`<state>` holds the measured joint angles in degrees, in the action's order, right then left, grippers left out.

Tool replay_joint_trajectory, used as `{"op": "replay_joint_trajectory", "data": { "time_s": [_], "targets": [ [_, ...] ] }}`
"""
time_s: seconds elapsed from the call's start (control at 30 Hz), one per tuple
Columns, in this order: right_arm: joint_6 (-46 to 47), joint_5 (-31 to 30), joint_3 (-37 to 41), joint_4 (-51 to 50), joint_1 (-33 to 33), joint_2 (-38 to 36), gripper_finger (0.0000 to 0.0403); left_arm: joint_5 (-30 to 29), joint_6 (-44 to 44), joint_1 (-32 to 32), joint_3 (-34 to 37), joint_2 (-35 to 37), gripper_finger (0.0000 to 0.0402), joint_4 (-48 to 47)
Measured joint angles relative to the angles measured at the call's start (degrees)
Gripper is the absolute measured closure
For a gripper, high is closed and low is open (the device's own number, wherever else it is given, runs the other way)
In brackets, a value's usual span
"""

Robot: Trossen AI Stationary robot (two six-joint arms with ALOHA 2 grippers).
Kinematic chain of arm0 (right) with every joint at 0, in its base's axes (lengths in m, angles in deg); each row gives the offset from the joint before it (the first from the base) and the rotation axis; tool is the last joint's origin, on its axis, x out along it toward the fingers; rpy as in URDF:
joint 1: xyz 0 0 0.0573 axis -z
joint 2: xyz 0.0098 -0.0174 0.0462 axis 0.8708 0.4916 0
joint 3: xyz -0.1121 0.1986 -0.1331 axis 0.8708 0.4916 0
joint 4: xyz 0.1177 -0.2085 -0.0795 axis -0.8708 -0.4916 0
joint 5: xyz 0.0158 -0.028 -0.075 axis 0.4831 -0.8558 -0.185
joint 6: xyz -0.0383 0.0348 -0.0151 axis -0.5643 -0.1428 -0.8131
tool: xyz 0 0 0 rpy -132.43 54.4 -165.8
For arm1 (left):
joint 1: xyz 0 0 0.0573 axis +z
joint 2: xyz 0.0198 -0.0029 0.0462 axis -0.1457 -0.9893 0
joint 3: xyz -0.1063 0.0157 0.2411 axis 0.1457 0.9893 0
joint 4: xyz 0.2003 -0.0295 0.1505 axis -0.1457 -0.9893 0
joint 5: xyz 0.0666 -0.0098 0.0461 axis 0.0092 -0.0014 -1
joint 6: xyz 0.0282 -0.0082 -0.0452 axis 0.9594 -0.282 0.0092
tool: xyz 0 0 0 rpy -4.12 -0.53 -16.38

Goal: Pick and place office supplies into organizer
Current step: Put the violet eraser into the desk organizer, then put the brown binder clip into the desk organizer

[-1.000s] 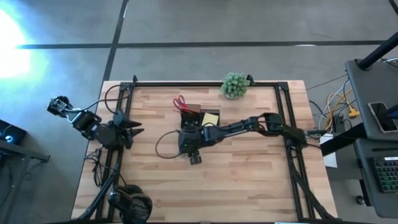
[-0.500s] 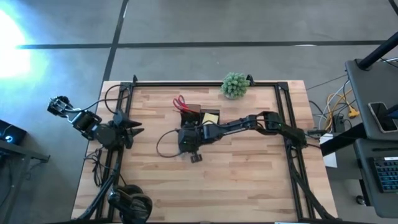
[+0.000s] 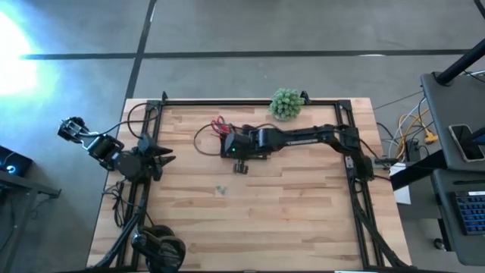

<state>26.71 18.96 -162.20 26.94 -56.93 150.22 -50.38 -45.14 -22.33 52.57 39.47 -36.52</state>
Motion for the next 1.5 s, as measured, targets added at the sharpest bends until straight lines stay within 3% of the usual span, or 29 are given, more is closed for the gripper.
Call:
{"op": "replay_joint_trajectory", "data": {
  "time_s": [0.4,0.63,0.97,1.17,1.27,1.4,1.5],
  "targets": [
    [-6.96,6.65,-0.66,1.48,4.13,4.77,0.0389,-0.55,-0.3,-0.01,0.0,-0.02,0.0272,-0.13],
    [-3.5,4.41,-0.74,6.55,3.9,6.5,0.0384,-1.4,-1.3,0.01,0.02,0.03,0.0272,-0.33],
    [-2.9,2.05,-1.08,3.27,3.67,7.17,0.0269,-1.6,-1.35,-0.01,0.02,-0.01,0.0272,-0.31],
    [-2.78,2.53,-0.91,1.1,1.81,2.57,0.0222,-1.58,-1.35,-0.01,0.02,-0.05,0.0272,-0.31],
    [-4.35,8.08,-1.09,1.77,0.42,-1.06,0.0214,-1.58,-1.33,0.0,0.02,0.05,0.0272,-0.29],
    [-12.55,21.31,-0.78,2.11,-2.55,-0.44,0.0212,-1.59,-0.97,0.0,0.02,0.05,0.0272,-0.34],
    [-16.64,22.18,-0.55,3.71,-4.97,3.59,0.0216,-1.6,-0.89,0.0,0.02,0.05,0.0272,-0.39]
  ]
}}
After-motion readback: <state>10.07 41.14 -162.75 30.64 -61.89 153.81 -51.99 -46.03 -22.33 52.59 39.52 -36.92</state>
